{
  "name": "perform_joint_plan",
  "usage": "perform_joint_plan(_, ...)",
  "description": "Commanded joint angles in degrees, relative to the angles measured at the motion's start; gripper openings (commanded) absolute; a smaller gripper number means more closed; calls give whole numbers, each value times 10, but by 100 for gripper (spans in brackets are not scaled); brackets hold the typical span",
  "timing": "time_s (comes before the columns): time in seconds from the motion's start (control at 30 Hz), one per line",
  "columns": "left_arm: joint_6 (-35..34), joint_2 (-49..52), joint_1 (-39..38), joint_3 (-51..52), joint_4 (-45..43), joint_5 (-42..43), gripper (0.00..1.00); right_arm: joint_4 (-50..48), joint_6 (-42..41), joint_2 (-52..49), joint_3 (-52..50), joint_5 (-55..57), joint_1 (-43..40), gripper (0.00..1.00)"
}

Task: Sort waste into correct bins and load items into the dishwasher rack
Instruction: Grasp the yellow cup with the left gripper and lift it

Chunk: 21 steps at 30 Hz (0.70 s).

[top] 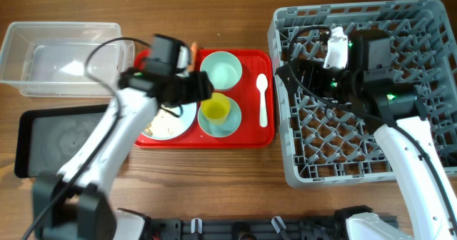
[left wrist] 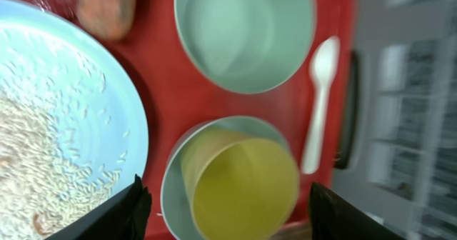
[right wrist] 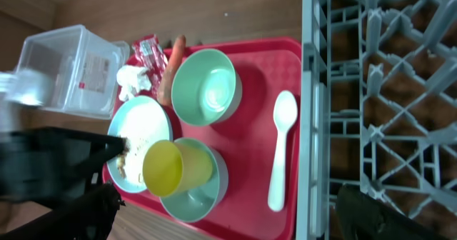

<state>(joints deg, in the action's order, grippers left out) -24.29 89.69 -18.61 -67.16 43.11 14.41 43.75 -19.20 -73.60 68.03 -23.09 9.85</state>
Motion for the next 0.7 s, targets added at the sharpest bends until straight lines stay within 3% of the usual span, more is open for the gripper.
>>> perform_joint_plan(0.0, 0, 59, -43, -6, -7, -73, 54, 11, 10, 2, 13, -12, -1, 100)
perform_joint_plan(0.1, 0, 80, -50, -6, -10, -77, 38, 13, 10, 2, 13, -12, -1, 100)
perform_joint_plan(0.2, 0, 81, -50, -7, -7, -76, 8, 13, 10, 2, 13, -11, -1, 100)
perform_joint_plan(0.23, -1, 77, -50, -9, -3, -74, 4, 13, 10, 2, 13, -12, -1, 100)
perform_joint_plan(0.37, -4, 36, -22, -74, 71, -37, 4, 17, 10, 2, 13, -3, -1, 100)
perform_joint_plan(0.5, 31, -9, 72, -147, 103, 196, 4, 9, 12, 2, 13, -8, -1, 100)
perform_joint_plan(0.53, 31, -16, 115, -150, 89, 306, 4, -10, 13, 2, 13, -37, -1, 97)
perform_joint_plan(0.67, 31, -16, 193, -150, 79, 579, 4, -154, 40, 0, 13, -263, -1, 85)
